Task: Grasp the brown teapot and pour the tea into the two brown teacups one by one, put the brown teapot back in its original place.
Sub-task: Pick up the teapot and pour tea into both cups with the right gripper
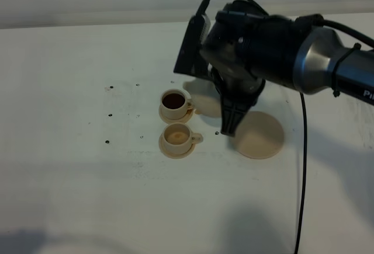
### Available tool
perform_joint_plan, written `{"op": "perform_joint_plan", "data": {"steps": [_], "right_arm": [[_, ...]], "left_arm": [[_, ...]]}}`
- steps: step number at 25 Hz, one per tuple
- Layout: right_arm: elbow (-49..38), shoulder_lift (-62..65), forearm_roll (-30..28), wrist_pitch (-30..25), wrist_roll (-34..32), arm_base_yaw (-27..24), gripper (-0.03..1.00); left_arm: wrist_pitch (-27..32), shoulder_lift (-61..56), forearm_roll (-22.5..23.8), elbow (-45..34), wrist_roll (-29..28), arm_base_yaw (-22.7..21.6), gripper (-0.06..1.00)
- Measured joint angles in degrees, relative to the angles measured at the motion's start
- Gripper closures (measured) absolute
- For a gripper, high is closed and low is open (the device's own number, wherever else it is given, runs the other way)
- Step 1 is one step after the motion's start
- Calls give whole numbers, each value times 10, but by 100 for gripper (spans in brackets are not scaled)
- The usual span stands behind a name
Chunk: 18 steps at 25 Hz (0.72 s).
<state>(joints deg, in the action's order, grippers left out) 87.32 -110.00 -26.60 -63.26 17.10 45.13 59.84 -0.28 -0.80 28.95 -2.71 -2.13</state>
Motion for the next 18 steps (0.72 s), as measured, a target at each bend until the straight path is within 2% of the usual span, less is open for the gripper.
{"op": "perform_joint_plan", "data": {"steps": [9, 18], "right_arm": [[-33, 0, -63, 16, 20, 32, 85], [-33, -1, -74, 42, 87, 37, 85]], "left_arm": [[0, 0, 0, 0, 0, 0, 49], [0, 0, 0, 0, 0, 0, 49]]}}
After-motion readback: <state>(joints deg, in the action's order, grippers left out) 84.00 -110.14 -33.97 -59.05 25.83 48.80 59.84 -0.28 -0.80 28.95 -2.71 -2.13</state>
